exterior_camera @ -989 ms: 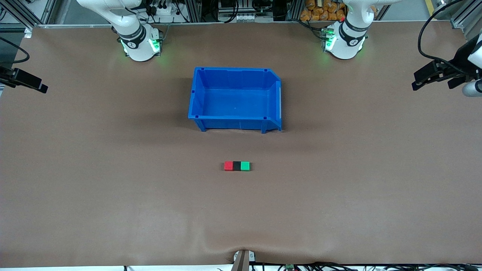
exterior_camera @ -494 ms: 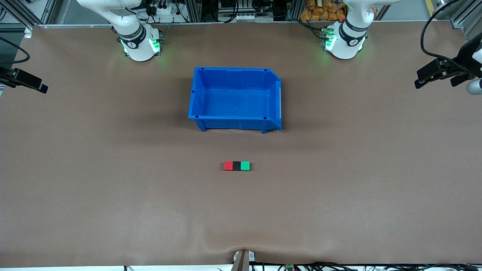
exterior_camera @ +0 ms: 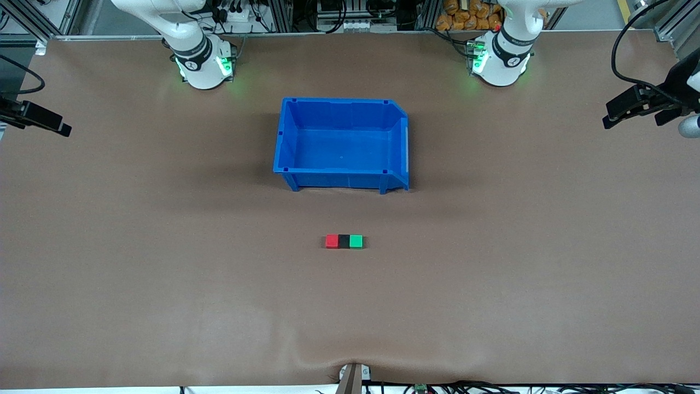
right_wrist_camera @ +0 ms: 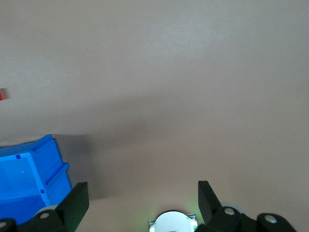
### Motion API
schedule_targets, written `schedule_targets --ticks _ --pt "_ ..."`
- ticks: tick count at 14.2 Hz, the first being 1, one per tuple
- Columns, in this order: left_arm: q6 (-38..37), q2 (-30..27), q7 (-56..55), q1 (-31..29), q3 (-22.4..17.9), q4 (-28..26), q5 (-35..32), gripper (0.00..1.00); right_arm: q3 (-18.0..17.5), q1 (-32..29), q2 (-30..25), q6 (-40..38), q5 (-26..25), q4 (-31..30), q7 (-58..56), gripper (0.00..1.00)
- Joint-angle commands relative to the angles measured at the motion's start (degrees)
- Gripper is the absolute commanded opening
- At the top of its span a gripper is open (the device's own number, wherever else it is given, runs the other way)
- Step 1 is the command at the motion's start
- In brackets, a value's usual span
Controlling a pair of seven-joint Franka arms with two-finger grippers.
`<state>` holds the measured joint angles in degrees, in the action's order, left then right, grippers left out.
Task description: Attach green and red cubes to black cube
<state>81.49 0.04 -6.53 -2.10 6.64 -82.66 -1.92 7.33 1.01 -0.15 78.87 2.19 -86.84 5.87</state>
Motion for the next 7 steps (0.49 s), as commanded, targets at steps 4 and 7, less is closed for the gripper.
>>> schedule_targets --ticks 4,7 --pt "-0.8 -1.0 1.2 0.7 -0.1 0.0 0.0 1.00 0.1 0.0 0.2 -0.2 0.5 1.5 0.2 1.00" --pt "-0.8 -0.8 1.2 0.7 0.0 0.0 0.6 1.00 0.1 0.0 0.3 -0.2 0.5 2.0 0.3 1.00"
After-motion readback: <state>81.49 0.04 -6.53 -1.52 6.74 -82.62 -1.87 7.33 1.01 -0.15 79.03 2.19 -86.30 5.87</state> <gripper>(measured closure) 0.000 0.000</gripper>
